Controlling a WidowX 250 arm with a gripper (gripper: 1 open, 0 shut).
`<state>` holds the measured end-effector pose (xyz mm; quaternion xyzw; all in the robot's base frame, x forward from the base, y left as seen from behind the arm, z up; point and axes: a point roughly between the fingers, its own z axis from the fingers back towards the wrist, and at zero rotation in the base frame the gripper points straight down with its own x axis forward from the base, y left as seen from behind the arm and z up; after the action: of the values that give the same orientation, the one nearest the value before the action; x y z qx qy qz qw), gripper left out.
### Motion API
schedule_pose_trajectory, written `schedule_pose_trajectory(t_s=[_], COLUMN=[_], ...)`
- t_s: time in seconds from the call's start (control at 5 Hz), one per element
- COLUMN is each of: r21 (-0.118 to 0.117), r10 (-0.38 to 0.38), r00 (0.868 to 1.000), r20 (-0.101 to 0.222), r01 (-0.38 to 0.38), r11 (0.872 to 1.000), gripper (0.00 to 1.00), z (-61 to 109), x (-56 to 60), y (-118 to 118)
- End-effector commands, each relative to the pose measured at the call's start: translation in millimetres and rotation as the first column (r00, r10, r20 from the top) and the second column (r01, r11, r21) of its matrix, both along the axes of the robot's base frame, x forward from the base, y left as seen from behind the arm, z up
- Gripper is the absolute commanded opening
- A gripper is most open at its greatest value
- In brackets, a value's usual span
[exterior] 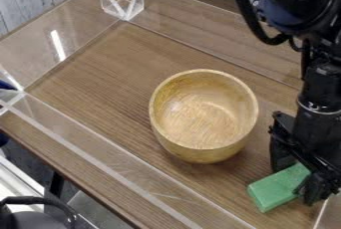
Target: Remove the green block from inside the brown bowl and put it on the table
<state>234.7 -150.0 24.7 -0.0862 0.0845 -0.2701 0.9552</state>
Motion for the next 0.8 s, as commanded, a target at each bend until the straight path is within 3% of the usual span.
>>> schedule_pose_trajectory(t_s=[0.0,0.6], r21=[-0.012,0.002], r10=[0.015,0.032], r00=[0.998,0.988], r20=[0.056,0.151], r01=[-0.014,-0.033], r11=[1.0,0.999], gripper=[1.0,1.0], z=[20.9,62.6], x=[5.6,8.1], y=[0.2,5.8])
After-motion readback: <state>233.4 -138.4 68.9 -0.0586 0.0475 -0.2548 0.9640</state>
